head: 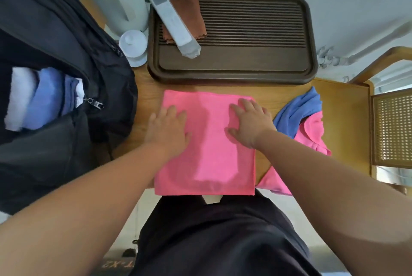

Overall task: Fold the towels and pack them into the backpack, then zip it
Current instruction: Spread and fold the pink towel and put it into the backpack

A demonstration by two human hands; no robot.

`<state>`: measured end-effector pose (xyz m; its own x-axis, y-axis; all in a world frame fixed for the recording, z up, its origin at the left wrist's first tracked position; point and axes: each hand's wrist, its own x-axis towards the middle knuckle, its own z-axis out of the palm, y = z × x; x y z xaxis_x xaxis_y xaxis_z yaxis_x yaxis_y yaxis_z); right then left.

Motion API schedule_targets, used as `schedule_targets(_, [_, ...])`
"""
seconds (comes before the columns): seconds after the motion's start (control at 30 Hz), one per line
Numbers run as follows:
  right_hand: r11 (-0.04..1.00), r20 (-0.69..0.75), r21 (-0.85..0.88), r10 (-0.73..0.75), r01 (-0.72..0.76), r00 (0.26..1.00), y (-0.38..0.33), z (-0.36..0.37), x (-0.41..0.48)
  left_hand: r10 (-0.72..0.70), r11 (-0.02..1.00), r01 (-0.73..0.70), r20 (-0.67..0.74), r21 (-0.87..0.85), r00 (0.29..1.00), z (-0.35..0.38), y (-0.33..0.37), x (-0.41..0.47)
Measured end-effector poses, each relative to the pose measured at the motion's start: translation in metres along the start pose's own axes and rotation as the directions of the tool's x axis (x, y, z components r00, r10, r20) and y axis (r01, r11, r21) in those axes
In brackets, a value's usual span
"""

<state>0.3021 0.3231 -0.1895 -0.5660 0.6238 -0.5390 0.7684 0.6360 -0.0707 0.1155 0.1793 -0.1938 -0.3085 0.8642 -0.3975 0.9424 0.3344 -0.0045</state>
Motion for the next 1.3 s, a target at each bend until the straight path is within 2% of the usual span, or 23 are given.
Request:
schedule_targets(0.1, [0.999,-0.014,0.035,0.031,-0.031,0.999,0.004,-0.009,0.020,0.010,0.997,-0.005,0.066,-0.076,0.998,-0.009,-0.006,0.034])
schedule_targets(0.2, [0.995,-0.026,0.049,0.090,-0.089,0.996,0.006,-0.011,0.035,0.003,0.998,0.004,0.108,-0.065,0.994,-0.009,-0.016,0.052])
schedule_targets(0.37, [0.995,-0.068,0.038,0.096,-0.094,0.993,0.005,-0.014,0.045,-0.028,0.997,0.024,-0.052,-0.071,0.998,-0.008,-0.024,0.061])
schedule_targets(0.63, [0.999,-0.072,0.027,0.018,-0.016,0.997,0.005,-0.012,0.046,0.007,1.000,-0.007,-0.001,-0.004,1.000,-0.020,-0.022,0.072])
schedule_targets(0.83, [0.989,-0.249,0.108,0.126,-0.101,0.960,0.024,-0.042,0.051,0.024,0.995,-0.044,-0.204,-0.095,0.979,-0.044,-0.018,0.077])
schedule_targets(0.93, [0.991,-0.342,0.122,0.098,-0.059,0.934,0.031,-0.055,0.045,0.033,0.989,-0.073,-0.291,-0.127,0.956,-0.054,-0.019,0.076])
schedule_targets(1.03, [0.987,-0.377,0.157,0.044,0.018,0.925,0.038,-0.051,0.030,0.031,0.983,-0.087,-0.318,-0.164,0.948,-0.058,-0.018,0.064])
schedule_targets(1.17, [0.985,-0.294,0.109,-0.099,0.136,0.951,0.044,-0.030,0.000,0.050,0.960,-0.135,-0.322,-0.247,0.945,-0.045,-0.014,0.022])
schedule_targets(1.3, [0.975,-0.275,0.152,-0.117,0.163,0.954,0.049,-0.008,-0.033,0.098,0.945,-0.182,-0.295,-0.270,0.951,-0.017,-0.008,-0.029])
